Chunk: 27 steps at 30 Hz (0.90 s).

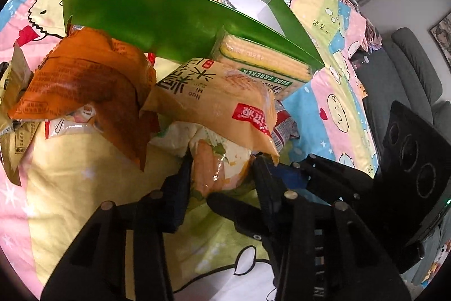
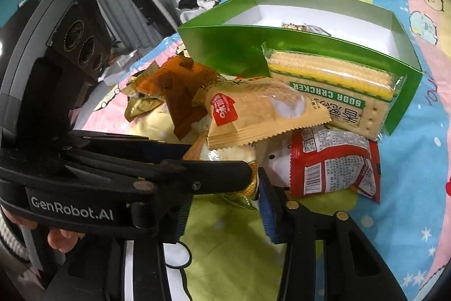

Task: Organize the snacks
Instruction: 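Grasp the pale green-and-white snack bag with the right tool, then carry the pale snack bag into the green box and release it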

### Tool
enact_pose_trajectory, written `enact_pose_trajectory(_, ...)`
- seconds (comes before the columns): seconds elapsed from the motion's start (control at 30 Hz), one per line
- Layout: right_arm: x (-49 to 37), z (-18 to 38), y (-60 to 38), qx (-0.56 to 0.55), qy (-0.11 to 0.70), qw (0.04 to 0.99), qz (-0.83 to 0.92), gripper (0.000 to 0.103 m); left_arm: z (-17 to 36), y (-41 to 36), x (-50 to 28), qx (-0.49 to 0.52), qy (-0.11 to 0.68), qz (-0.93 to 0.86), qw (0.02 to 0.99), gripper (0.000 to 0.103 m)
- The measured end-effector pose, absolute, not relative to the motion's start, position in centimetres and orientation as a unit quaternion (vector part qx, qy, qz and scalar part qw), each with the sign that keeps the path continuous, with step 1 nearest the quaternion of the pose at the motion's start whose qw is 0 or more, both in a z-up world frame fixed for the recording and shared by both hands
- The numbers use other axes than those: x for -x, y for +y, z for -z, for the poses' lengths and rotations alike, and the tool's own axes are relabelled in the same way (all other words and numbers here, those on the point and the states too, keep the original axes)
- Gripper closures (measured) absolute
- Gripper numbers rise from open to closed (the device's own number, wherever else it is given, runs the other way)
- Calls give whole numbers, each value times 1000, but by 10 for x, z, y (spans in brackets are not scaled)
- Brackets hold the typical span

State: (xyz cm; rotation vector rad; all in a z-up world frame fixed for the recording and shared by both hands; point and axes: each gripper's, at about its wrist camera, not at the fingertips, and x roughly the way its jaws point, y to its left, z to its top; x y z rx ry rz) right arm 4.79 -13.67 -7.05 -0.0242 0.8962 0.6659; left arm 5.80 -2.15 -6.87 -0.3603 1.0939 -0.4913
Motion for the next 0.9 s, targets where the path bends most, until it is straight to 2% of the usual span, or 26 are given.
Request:
enact_pose_trajectory(0.27, -35, 68, -141, -8, 425, 849, -313, 75, 61, -21, -45, 163, 506, 235, 814, 65)
enact_pose_trajectory(0.9, 17, 22, -135, -9, 360, 872, -330, 75, 6, -16, 8, 131, 445, 238, 854, 66)
